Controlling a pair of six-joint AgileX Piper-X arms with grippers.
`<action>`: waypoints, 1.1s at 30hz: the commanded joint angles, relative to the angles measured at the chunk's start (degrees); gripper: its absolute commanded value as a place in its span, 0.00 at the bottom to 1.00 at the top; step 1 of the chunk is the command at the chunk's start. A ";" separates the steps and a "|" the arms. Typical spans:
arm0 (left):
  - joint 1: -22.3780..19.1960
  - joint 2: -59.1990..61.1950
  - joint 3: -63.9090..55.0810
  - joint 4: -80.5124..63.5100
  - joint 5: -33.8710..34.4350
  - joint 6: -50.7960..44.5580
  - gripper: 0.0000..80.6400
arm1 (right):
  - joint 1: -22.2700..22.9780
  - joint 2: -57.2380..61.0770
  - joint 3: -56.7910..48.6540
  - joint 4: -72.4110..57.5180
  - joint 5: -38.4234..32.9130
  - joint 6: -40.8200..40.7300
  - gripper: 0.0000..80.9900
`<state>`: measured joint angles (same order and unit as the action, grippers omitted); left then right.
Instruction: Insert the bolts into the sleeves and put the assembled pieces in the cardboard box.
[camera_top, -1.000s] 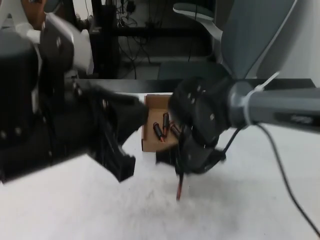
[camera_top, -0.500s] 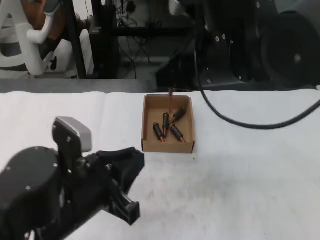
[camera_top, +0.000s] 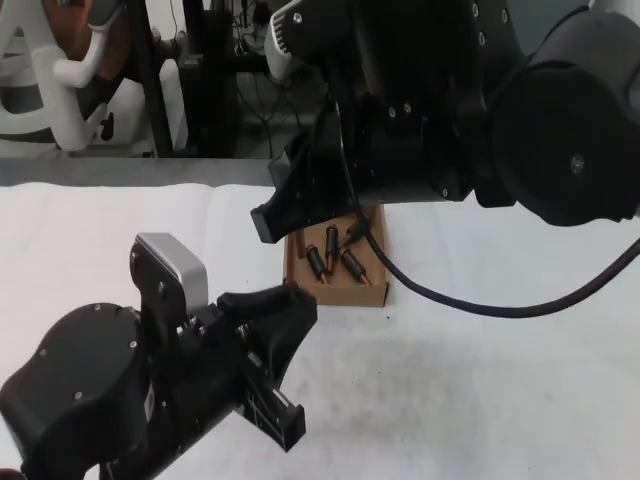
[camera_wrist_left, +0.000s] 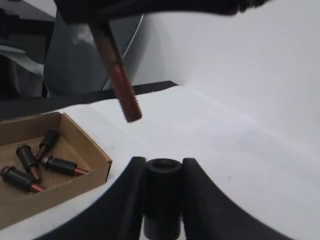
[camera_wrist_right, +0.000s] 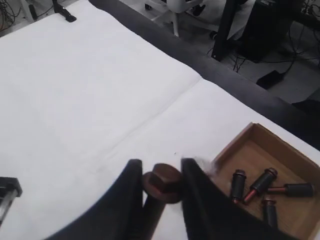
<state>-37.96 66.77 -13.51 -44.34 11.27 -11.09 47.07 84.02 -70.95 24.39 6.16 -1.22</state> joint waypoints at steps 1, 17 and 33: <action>-0.28 -0.10 -0.06 -3.56 -1.74 1.02 0.02 | 0.18 -0.54 -0.19 -1.24 2.16 -0.54 0.01; 0.15 1.85 -1.55 -3.06 -5.66 -3.13 0.02 | 2.94 -0.54 -0.19 -5.03 2.17 -0.54 0.01; 0.12 1.94 -2.24 -1.35 -7.13 -3.11 0.02 | 3.39 -1.07 4.95 -12.21 5.57 -0.53 0.01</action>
<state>-37.96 69.07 -14.98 -45.15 4.94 -14.11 50.34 83.95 -66.21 14.23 10.63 -1.43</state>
